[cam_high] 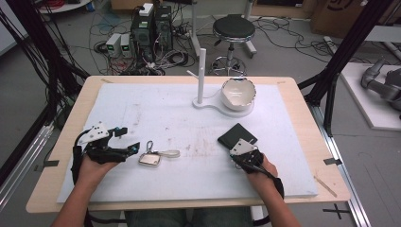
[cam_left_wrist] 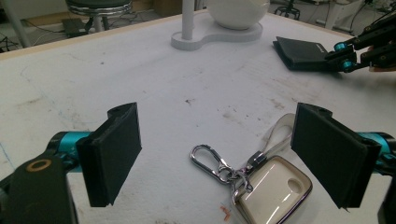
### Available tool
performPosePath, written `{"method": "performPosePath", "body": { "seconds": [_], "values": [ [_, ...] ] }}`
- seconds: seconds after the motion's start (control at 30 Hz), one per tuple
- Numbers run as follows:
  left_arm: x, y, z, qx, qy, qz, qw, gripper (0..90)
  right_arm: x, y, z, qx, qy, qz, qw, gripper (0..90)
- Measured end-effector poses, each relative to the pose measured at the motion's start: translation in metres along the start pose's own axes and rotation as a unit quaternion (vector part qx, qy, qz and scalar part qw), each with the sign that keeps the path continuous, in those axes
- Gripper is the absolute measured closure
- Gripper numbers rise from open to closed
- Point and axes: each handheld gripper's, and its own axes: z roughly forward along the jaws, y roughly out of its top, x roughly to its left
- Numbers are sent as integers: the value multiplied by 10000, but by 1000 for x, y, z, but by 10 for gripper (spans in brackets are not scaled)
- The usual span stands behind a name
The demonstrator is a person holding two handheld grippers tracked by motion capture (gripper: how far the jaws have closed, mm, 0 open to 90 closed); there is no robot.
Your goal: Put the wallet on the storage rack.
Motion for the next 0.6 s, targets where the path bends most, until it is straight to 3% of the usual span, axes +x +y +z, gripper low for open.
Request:
{"method": "performPosePath", "body": {
  "seconds": [0.23, 0.43, 0.6],
  "values": [
    [1, 0, 1, 16, 12, -8, 10000, 160, -8, -1, -7, -200, 81, 124, 9997, 846],
    [1, -1, 1, 31, 28, -40, 10000, 161, -20, 5, -25, -642, -39, 329, 9974, 847],
    [2, -1, 2, 29, 34, -61, 10000, 160, -29, 12, -37, -879, -86, 302, 9956, 847]
  ]
}}
